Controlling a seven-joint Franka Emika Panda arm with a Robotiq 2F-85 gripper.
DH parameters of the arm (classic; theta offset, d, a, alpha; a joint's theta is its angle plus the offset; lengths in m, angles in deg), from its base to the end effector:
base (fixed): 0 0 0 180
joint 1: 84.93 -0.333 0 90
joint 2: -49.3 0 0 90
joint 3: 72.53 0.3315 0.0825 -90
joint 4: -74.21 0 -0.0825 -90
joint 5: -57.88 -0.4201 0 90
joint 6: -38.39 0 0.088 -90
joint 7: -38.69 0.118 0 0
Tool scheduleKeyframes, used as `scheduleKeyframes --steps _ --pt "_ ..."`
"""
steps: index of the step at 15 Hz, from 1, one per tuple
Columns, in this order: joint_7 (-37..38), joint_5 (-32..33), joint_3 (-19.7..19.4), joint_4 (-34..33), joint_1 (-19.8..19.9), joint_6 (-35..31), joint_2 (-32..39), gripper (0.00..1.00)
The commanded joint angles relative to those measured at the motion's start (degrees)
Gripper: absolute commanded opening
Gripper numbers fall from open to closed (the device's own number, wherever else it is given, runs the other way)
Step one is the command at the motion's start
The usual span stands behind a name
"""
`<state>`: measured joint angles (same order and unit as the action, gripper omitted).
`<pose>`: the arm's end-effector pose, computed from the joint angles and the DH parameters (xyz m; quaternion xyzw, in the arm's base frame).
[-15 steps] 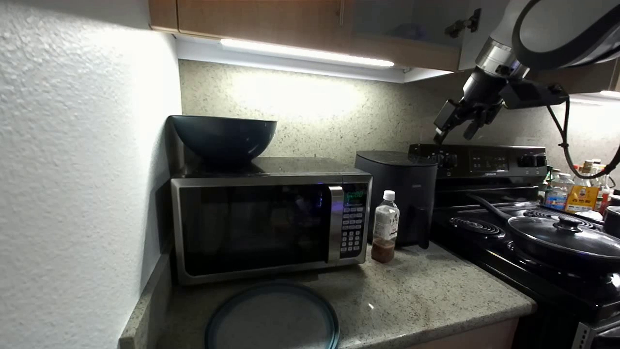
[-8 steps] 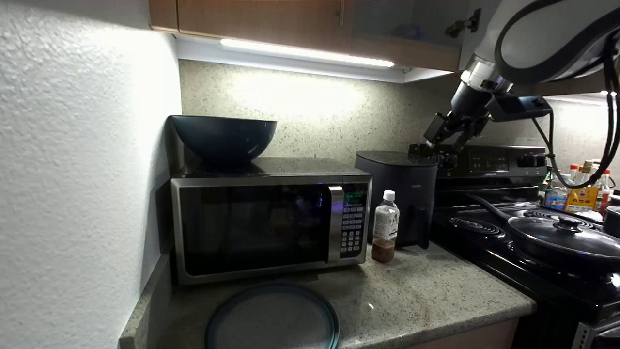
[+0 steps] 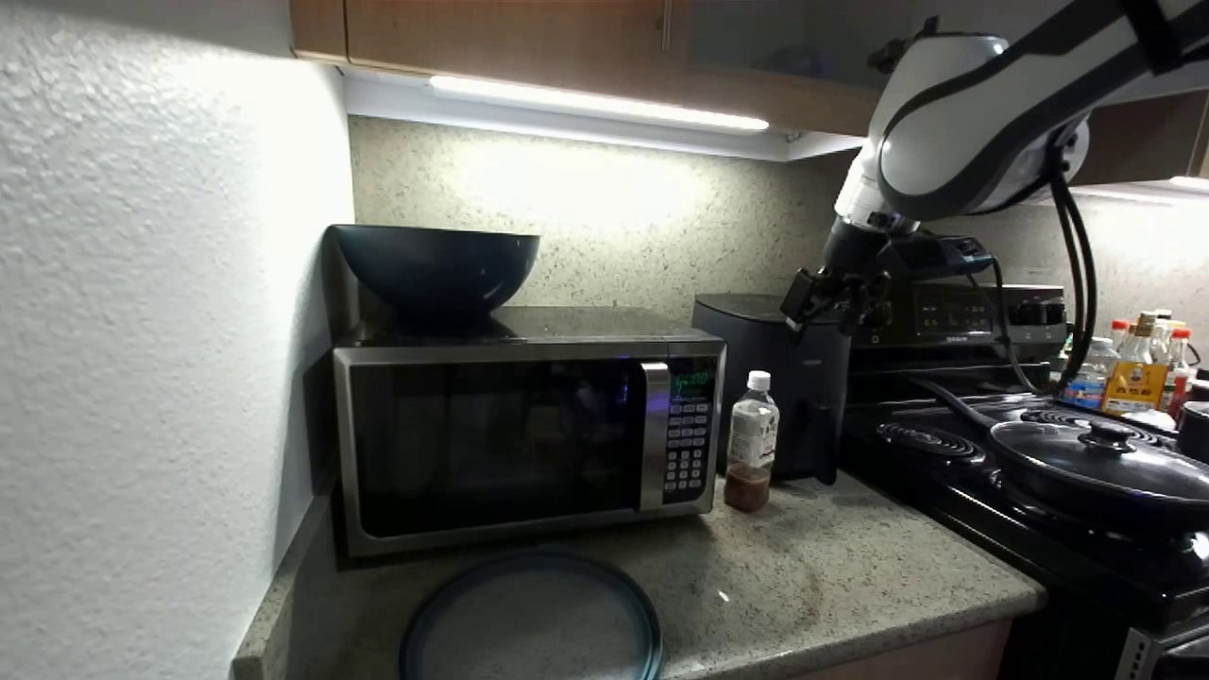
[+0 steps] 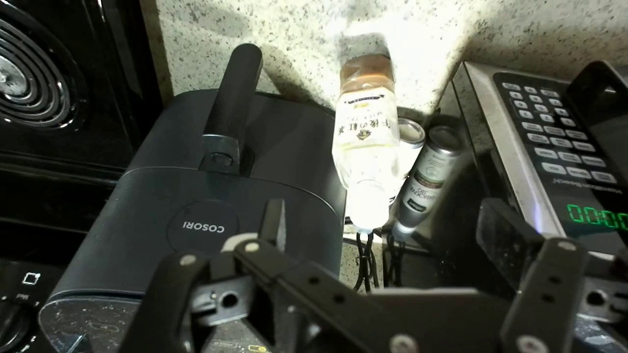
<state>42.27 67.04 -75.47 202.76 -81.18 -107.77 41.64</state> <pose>0.5666 -0.0659 0.4583 0.9738 -0.0328 0.2166 0.0604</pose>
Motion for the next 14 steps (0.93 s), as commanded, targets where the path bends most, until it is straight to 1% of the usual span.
scheduleKeyframes --steps 1,6,12,14 --pt "-0.2 -0.2 0.1 -0.7 0.1 0.1 1.2 1.00" --pt "-0.2 -0.2 -0.1 -1.7 0.1 0.1 2.6 1.00" --pt "-3.1 -2.2 0.0 -7.0 -0.6 1.8 9.0 1.00" --pt "-3.6 -1.8 0.2 -9.5 -0.7 2.4 11.1 1.00"
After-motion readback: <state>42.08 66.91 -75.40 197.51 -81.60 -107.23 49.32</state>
